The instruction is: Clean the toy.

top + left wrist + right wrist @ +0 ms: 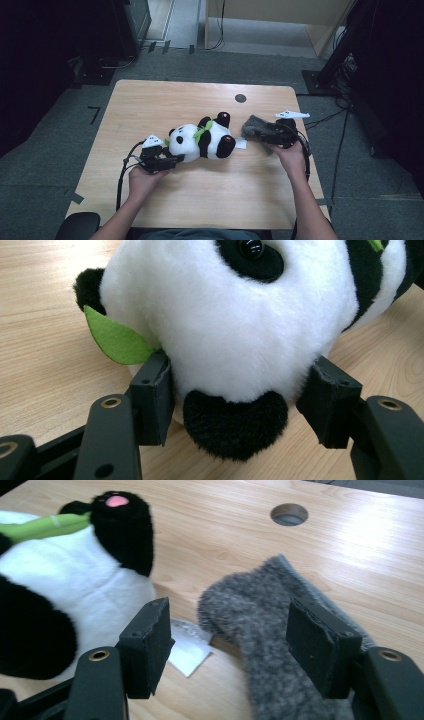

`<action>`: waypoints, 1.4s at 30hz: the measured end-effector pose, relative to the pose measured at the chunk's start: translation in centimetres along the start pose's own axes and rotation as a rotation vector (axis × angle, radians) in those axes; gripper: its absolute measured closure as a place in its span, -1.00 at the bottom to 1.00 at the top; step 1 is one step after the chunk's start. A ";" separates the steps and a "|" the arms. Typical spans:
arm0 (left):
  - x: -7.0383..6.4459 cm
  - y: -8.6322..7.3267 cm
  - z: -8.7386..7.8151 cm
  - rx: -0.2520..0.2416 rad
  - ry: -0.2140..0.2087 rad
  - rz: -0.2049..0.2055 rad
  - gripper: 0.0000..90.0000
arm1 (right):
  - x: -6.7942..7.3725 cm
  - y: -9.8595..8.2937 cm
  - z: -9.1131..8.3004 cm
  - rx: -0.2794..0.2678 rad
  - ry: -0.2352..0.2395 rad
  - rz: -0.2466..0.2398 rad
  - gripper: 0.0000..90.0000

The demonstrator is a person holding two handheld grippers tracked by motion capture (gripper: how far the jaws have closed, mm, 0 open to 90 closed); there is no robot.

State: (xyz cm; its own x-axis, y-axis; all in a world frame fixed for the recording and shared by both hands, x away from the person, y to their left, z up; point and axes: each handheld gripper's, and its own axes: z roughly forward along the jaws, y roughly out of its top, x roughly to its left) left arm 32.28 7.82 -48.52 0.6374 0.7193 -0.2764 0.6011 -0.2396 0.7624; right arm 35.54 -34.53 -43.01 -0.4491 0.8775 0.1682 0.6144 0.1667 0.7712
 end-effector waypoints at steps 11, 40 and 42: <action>0.1 0.1 0.0 0.003 -0.006 -0.002 -0.17 | 3.4 0.1 -0.8 -0.008 0.081 -0.038 -0.21; 0.4 0.5 -0.1 0.026 -0.022 -0.011 -0.13 | 8.9 0.0 1.7 0.026 0.283 -0.185 -0.62; 0.4 0.5 -0.1 0.027 -0.022 -0.009 -0.12 | 8.9 -0.1 2.0 0.034 0.284 -0.190 -0.62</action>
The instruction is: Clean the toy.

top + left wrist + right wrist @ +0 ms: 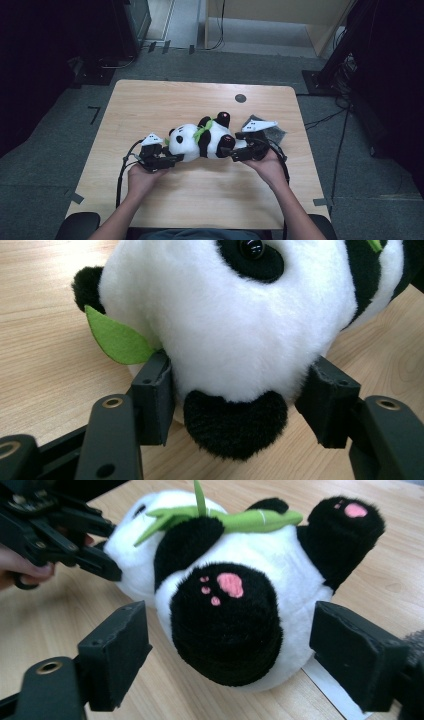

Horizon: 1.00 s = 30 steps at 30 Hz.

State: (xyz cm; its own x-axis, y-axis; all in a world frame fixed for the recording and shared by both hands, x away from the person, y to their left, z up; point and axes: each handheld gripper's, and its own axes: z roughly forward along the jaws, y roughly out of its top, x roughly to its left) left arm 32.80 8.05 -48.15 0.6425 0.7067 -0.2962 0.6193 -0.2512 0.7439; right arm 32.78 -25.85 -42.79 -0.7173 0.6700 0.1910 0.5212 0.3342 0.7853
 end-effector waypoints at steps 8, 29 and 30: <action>0.1 0.3 0.0 0.001 -0.007 -0.013 -0.07 | -0.1 -0.4 2.4 0.037 0.011 -0.044 -0.55; 0.7 2.5 0.1 0.029 -0.038 -0.046 -0.29 | -0.4 0.1 3.6 0.030 -0.059 -0.040 0.11; 0.7 2.7 0.0 0.026 -0.057 -0.048 -0.37 | -0.5 0.3 3.2 0.028 -0.053 -0.018 0.16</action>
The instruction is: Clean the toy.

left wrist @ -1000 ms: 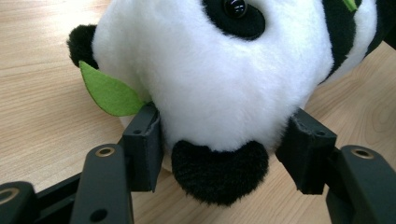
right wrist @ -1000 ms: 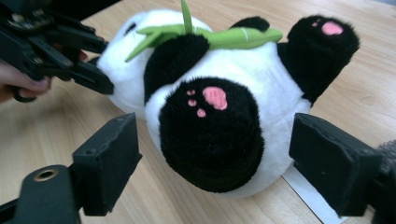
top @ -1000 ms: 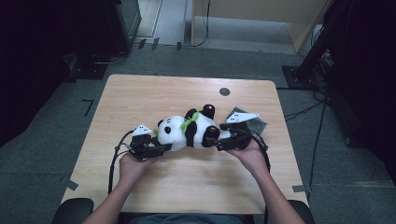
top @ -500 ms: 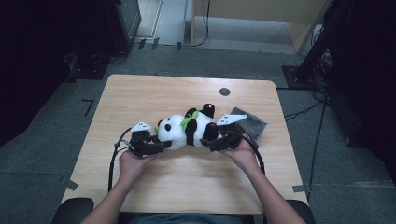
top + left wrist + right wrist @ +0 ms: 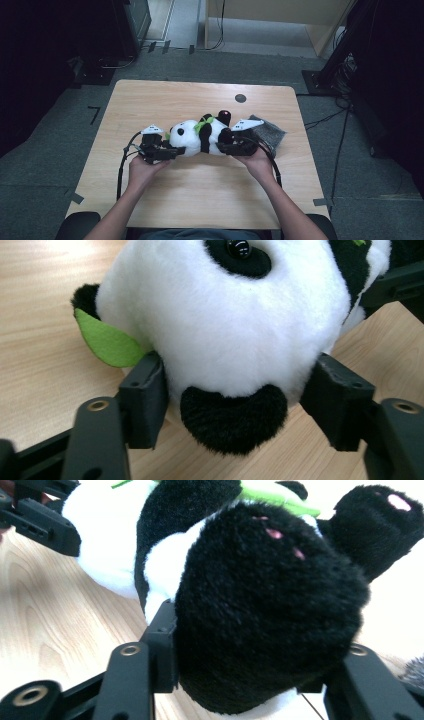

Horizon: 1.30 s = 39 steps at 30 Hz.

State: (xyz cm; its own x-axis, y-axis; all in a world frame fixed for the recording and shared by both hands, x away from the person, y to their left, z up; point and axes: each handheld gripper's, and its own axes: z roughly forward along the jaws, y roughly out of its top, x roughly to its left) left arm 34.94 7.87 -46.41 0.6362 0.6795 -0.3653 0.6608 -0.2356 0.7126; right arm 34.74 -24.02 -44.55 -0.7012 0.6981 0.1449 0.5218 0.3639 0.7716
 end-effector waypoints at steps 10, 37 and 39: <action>-0.8 0.4 -0.8 -0.071 -0.010 0.109 -0.61 | -1.4 1.1 -2.9 -0.056 0.003 0.099 0.25; -2.4 0.2 -2.1 -0.147 0.032 0.229 0.07 | -0.2 1.7 -3.4 -0.039 0.174 0.140 -0.08; -2.2 0.5 -2.4 -0.134 0.031 0.210 0.12 | -0.4 1.6 -3.2 -0.036 0.169 0.137 -0.21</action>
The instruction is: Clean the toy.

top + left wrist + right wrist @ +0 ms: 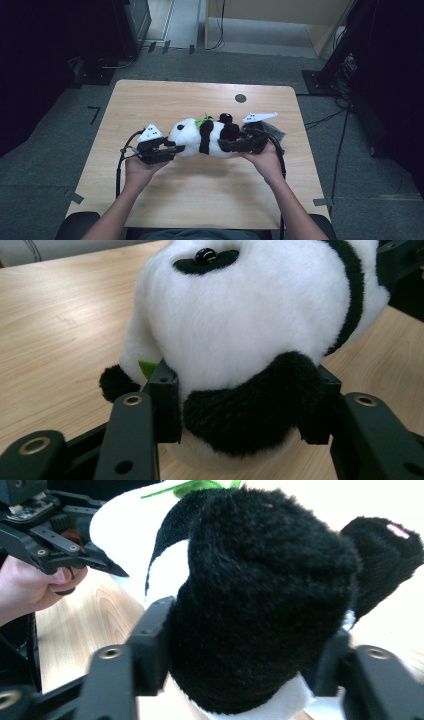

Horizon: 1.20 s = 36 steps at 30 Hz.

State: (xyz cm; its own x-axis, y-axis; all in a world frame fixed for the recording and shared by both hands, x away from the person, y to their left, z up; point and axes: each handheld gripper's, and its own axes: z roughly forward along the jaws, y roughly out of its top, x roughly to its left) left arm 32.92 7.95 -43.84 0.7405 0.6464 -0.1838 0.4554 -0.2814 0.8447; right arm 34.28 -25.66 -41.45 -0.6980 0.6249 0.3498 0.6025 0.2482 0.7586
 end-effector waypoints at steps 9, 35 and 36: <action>2.0 0.7 -1.3 -0.007 -0.001 -0.096 0.12 | -0.8 -0.4 -1.0 -0.104 0.029 -0.017 -0.32; 1.0 1.9 -0.8 0.007 -0.060 -0.158 -0.16 | 1.1 -1.2 1.9 -0.022 -0.138 -0.246 -0.08; 0.9 1.8 -0.7 -0.014 -0.044 -0.115 -0.24 | 1.2 -1.1 1.8 -0.021 -0.136 -0.234 -0.04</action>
State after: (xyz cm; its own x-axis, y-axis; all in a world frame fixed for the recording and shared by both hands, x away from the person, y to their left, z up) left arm 34.05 8.50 -42.10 0.7050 0.6418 -0.3018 0.5321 -0.1972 0.8234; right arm 33.49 -23.91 -42.85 -0.7583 0.6460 0.0876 0.4213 0.3831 0.8221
